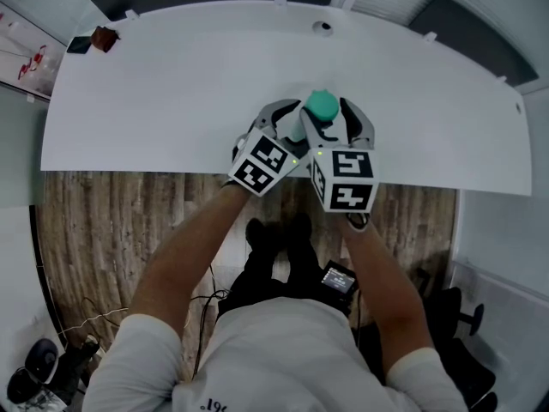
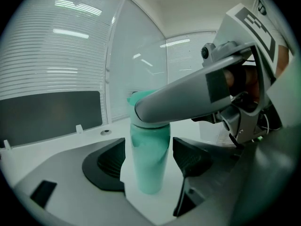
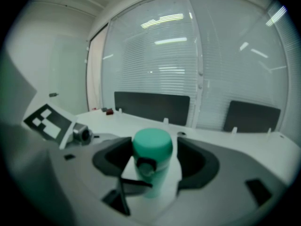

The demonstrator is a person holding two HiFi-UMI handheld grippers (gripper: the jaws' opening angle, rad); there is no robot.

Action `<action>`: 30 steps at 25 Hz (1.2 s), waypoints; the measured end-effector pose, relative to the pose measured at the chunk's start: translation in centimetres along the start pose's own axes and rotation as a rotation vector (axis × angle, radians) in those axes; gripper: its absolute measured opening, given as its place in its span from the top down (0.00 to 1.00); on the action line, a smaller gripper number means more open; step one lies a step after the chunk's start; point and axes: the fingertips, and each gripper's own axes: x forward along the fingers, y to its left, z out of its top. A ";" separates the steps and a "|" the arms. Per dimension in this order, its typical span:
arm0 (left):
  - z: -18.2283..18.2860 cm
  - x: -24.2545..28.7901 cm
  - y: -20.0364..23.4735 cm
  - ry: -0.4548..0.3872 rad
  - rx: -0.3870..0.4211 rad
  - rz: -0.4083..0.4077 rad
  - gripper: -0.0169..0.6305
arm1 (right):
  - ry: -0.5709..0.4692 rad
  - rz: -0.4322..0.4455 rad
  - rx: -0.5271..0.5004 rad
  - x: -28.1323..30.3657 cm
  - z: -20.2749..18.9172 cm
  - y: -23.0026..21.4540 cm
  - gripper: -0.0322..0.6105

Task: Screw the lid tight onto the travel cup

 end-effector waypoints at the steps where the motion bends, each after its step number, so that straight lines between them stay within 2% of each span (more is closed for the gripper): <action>1: 0.0 -0.1 0.0 -0.001 -0.001 0.000 0.47 | -0.001 -0.002 -0.002 0.0 0.0 0.0 0.49; 20: 1.6 -1.8 0.5 -0.036 -0.018 0.008 0.47 | -0.044 0.020 -0.016 -1.3 1.5 0.3 0.49; 26: 3.6 -3.8 0.7 -0.069 -0.028 0.010 0.47 | -0.109 0.012 -0.014 -3.2 4.2 -0.8 0.49; 30: 5.7 -5.5 1.1 -0.121 -0.058 0.019 0.47 | -0.127 0.009 0.029 -4.4 5.1 -2.1 0.50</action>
